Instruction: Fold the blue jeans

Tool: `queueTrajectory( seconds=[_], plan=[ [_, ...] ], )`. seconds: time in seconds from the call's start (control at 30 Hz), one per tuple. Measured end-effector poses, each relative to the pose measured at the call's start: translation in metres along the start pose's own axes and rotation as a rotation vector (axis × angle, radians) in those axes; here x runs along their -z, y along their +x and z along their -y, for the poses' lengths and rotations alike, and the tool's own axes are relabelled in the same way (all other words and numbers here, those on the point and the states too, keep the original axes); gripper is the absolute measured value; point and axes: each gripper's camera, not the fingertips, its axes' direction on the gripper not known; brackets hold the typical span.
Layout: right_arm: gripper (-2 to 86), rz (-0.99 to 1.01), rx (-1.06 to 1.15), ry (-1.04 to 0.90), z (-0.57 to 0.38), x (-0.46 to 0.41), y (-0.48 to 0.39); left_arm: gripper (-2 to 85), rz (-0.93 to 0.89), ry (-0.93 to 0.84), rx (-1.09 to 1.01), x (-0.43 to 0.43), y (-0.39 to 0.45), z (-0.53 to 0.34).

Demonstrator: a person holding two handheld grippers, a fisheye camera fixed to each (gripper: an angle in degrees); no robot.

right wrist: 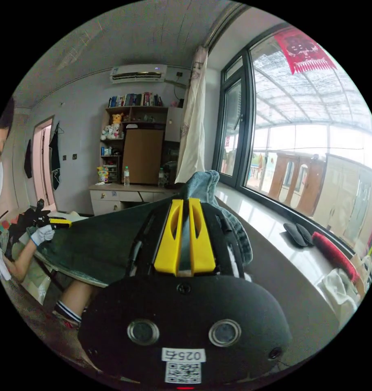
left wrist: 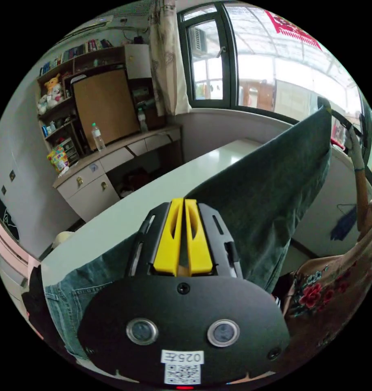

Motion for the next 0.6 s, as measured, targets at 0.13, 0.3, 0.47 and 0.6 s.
queueTrajectory(
  seconds=[0.13, 0.3, 0.47, 0.6],
  plan=[
    [2.0, 0.035, -0.025, -0.206, 0.007, -0.095, 0.031, -1.2, -0.005, -0.197, -0.002, -0.061, -0.008, 0.013],
    [4.4, 0.124, -0.143, -0.617, -0.041, -0.259, 0.086, -1.3, 0.013, -0.273, 0.084, -0.089, -0.021, 0.011],
    [8.6, 0.143, -0.345, -0.663, -0.096, -0.288, 0.140, 0.0, -0.161, -0.205, 0.114, -0.033, -0.001, 0.003],
    [11.4, 0.171, -0.395, -0.527, -0.111, -0.232, 0.150, 1.3, -0.325, -0.178, -0.059, -0.009, 0.081, -0.010]
  ],
)
